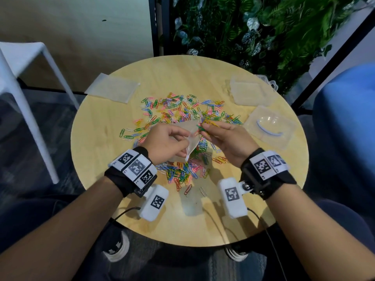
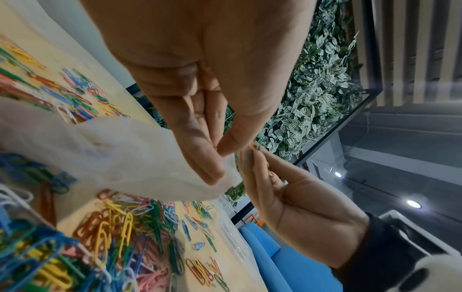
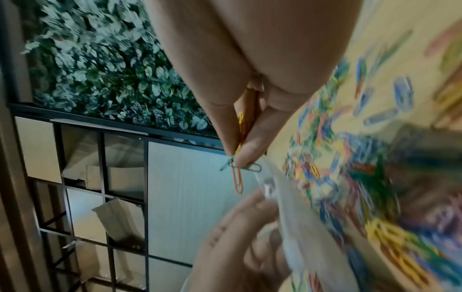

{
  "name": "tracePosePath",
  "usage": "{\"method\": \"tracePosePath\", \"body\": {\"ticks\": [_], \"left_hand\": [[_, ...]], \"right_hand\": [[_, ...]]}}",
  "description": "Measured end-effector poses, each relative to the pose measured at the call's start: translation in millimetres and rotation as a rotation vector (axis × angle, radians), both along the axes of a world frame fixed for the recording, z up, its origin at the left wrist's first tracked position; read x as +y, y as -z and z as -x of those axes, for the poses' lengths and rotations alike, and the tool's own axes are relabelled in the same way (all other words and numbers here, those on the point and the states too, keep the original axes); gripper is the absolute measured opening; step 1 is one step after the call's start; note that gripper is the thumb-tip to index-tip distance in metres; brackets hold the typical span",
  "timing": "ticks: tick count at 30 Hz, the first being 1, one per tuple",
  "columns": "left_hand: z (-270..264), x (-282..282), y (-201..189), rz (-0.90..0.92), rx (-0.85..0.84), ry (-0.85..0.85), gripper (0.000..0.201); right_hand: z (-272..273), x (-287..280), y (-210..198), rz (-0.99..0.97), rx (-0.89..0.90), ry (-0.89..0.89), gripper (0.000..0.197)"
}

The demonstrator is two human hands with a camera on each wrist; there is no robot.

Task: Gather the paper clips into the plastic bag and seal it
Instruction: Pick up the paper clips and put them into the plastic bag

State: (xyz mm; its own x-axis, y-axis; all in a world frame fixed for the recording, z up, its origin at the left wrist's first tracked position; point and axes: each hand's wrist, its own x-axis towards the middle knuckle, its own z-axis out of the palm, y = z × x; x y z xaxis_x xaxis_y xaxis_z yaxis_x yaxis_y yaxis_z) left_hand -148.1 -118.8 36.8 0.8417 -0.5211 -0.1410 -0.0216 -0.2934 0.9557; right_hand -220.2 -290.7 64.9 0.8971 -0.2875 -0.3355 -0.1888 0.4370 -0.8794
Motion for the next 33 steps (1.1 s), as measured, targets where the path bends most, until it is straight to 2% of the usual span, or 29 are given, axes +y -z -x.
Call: {"method": "tracePosePath", "body": {"ticks": [2, 4, 7, 8, 9, 13, 15, 17, 19, 22, 24, 26, 29, 31, 33], "left_hand": [[1.5, -0.3, -0.3, 0.014, -0.007, 0.000, 0.022], [1.7, 0.8, -1.0, 0.040, -0.011, -0.020, 0.022], [-0.3, 3.0, -1.3, 0.061, -0.003, -0.050, 0.022], [-0.7, 3.5, -0.8, 0.059, -0.002, -0.054, 0.024], [-0.8, 3.0, 0.4, 0.054, -0.005, -0.054, 0.024], [1.3, -1.2, 3.8, 0.038, -0.032, -0.013, 0.025], [2.5, -3.4, 3.7, 0.039, -0.044, 0.017, 0.025], [4.8, -4.6, 2.9, 0.029, -0.061, 0.048, 0.025], [7.4, -4.6, 2.4, 0.014, -0.084, 0.085, 0.024], [8.7, -3.7, 2.5, -0.003, -0.112, 0.112, 0.022], [8.0, -3.0, 1.6, -0.001, -0.119, 0.100, 0.023], [8.7, -1.9, -0.4, 0.005, -0.123, 0.102, 0.022], [10.8, -0.2, -4.7, 0.007, -0.136, 0.119, 0.024], [9.9, 0.7, -5.7, 0.005, -0.139, 0.103, 0.029], [6.6, 1.8, -5.8, -0.012, -0.117, 0.056, 0.033]], "right_hand": [[-4.5, 11.5, 7.1, -0.020, 0.016, -0.006, 0.015], [-7.9, 15.4, 12.9, 0.125, 0.015, -0.007, 0.015], [-8.5, 11.3, 20.4, 0.804, 0.007, -0.056, 0.013], [-7.8, 10.6, 21.7, 0.961, 0.019, -0.067, 0.013], [-7.1, 10.4, 22.6, 1.016, 0.040, -0.091, 0.011], [-5.7, 8.8, 24.0, 0.854, 0.146, -0.254, 0.010], [-4.3, 5.8, 22.5, 1.000, 0.179, -0.327, 0.006], [-2.8, 5.7, 20.6, 1.165, 0.183, -0.344, 0.011], [-3.3, 6.9, 21.3, 1.193, 0.176, -0.321, 0.017], [-7.3, 9.1, 22.4, 0.899, 0.185, -0.320, 0.013], [-8.7, 11.6, 22.3, 0.788, 0.182, -0.349, 0.026], [-9.1, 13.1, 22.2, 0.923, 0.155, -0.365, 0.028], [-6.7, 15.7, 20.6, 1.240, 0.109, -0.348, 0.016], [-5.2, 15.4, 14.7, 1.253, 0.076, -0.409, 0.011], [-5.0, 3.6, 6.3, 1.069, 0.079, -0.445, 0.008]]}}
